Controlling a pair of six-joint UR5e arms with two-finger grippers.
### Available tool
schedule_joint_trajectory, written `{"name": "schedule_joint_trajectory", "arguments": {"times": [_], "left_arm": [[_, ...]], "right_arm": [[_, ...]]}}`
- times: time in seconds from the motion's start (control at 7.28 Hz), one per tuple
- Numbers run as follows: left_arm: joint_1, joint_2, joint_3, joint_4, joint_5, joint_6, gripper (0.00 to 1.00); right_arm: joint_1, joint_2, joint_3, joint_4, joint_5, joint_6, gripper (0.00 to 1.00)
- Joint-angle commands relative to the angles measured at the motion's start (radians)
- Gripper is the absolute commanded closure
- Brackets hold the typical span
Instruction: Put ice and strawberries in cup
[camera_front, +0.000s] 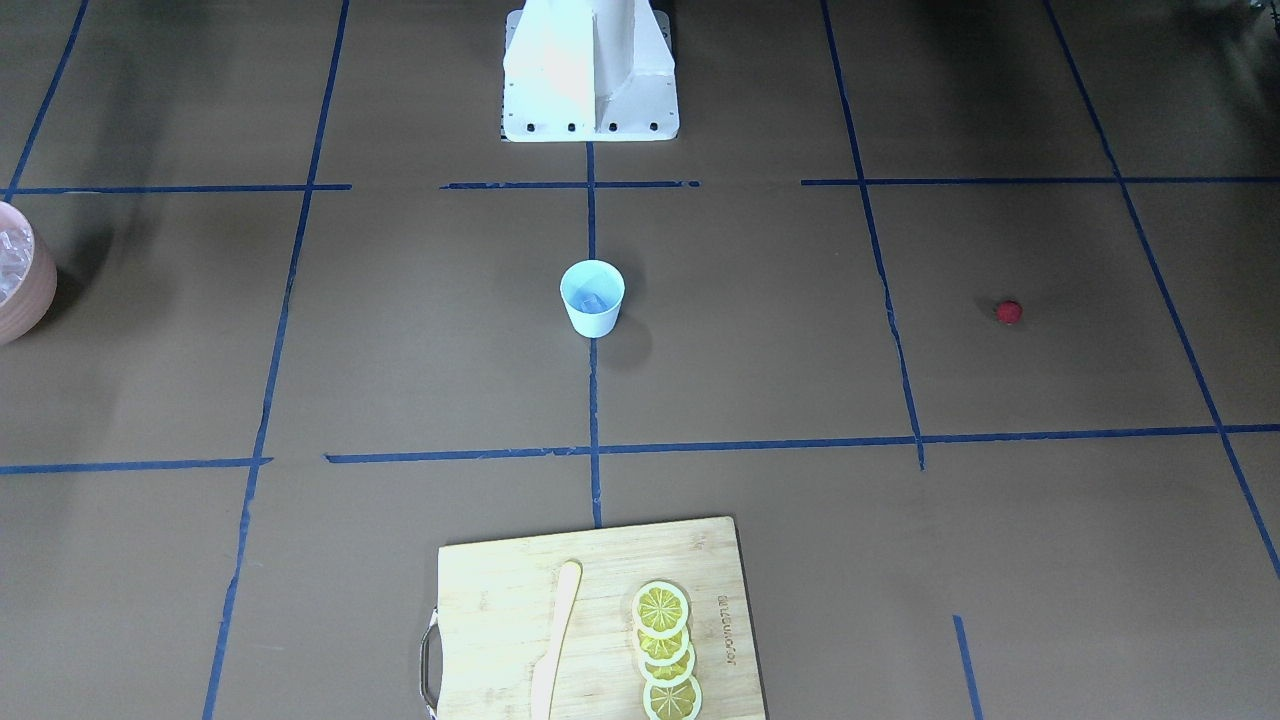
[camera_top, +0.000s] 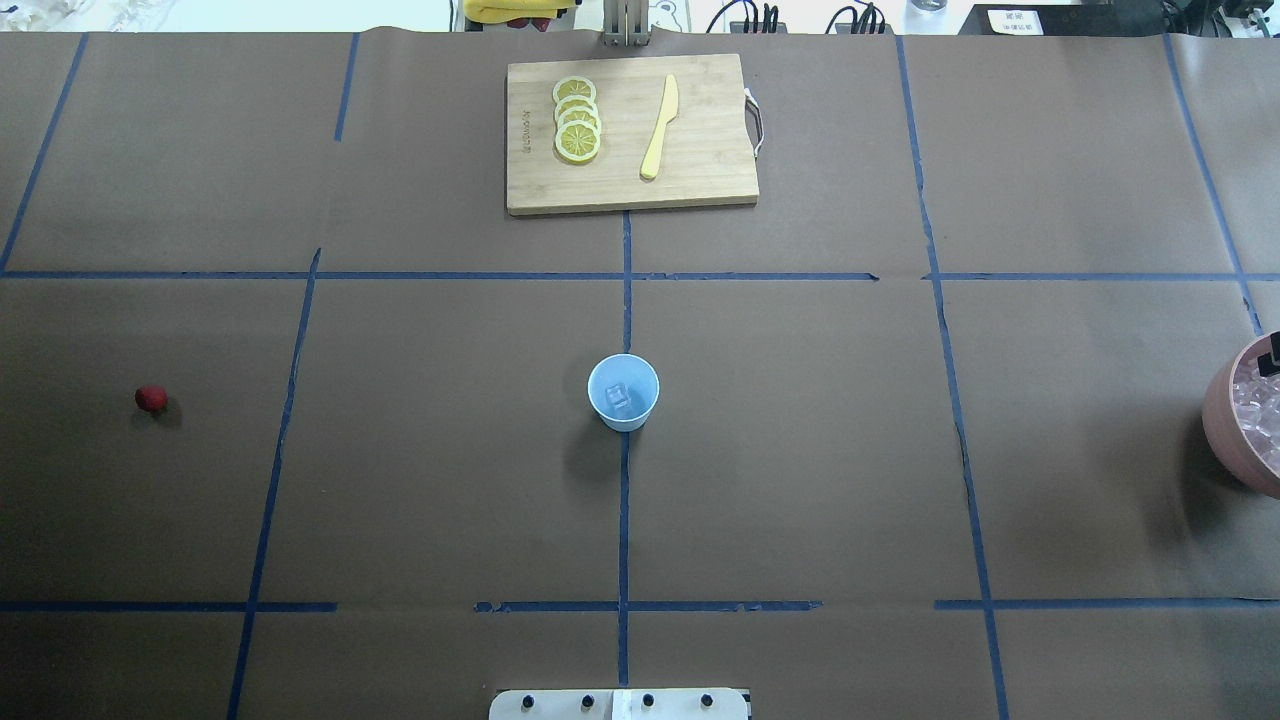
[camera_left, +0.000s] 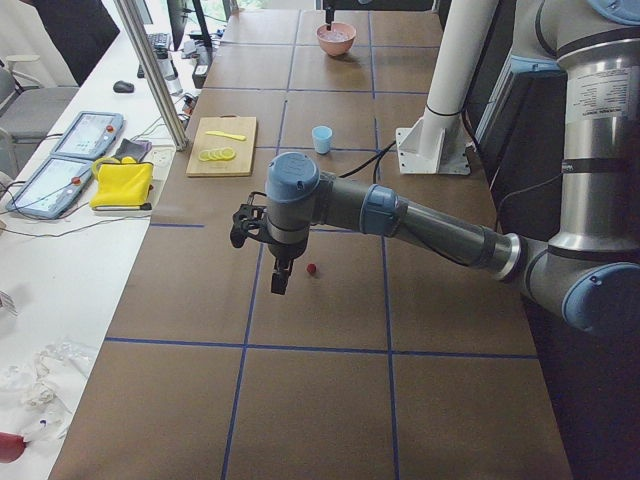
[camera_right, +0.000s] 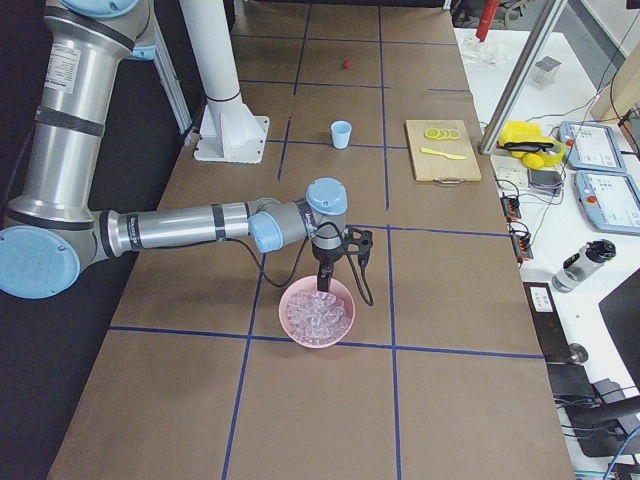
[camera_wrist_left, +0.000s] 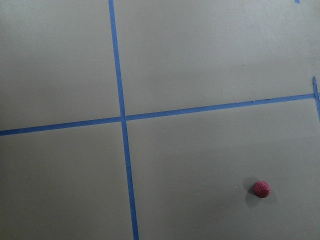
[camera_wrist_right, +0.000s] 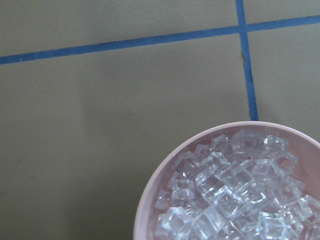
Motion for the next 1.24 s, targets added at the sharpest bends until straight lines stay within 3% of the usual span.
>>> {"name": "schedule_joint_trajectory", "arguments": {"times": [0.0, 0.27, 0.41, 1.1], "left_arm": [[0.0, 0.0, -0.002, 0.0, 0.001, -0.002, 0.0], [0.0, 0.0, -0.002, 0.0, 0.001, -0.002, 0.0], [0.0, 0.0, -0.003, 0.0, 0.001, -0.002, 0.0], [0.0, 0.0, -0.003, 0.0, -0.001, -0.002, 0.0]], "right_arm": [[0.003, -0.004, -0.066, 0.061, -0.023, -0.012, 0.02], [0.003, -0.011, -0.092, 0.061, -0.051, -0.013, 0.05], [0.003, -0.011, -0.094, 0.061, -0.051, -0.013, 0.12], [0.003, -0.03, -0.126, 0.058, -0.063, -0.13, 0.16]]}}
